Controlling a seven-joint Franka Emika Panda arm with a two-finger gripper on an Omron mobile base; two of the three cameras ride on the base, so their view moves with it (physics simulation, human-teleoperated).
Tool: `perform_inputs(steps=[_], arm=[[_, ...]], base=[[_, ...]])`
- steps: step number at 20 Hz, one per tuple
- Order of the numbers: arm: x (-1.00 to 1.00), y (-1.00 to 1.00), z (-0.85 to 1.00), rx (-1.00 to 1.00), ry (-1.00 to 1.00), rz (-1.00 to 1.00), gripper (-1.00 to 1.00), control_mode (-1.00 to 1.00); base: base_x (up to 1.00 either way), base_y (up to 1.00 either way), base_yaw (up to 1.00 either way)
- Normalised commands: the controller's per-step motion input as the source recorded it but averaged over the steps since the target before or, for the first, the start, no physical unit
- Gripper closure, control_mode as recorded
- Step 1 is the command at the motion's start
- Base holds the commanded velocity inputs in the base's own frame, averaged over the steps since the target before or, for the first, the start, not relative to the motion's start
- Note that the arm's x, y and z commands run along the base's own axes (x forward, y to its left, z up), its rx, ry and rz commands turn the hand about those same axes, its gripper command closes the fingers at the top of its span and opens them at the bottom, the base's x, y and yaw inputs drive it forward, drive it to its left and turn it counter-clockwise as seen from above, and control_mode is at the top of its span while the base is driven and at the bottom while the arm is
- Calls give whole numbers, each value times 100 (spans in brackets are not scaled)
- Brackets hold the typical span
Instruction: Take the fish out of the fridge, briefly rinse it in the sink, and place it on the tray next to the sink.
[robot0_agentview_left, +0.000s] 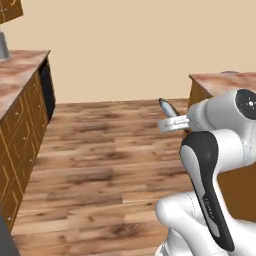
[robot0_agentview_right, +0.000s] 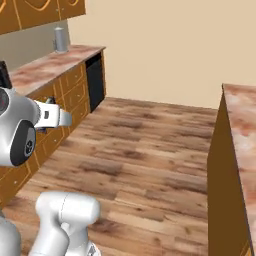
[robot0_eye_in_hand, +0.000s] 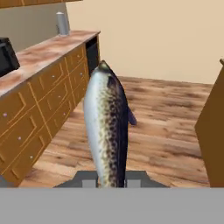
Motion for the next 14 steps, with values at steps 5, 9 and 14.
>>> perform_inputs(steps=[5, 9, 14], arm=[[0, 0, 0, 0, 0, 0, 100, 100], [0, 0, 0, 0, 0, 0, 100, 100], [0, 0, 0, 0, 0, 0, 100, 100]], base=[[0, 0, -100], [0, 0, -100], [0, 0, -100]])
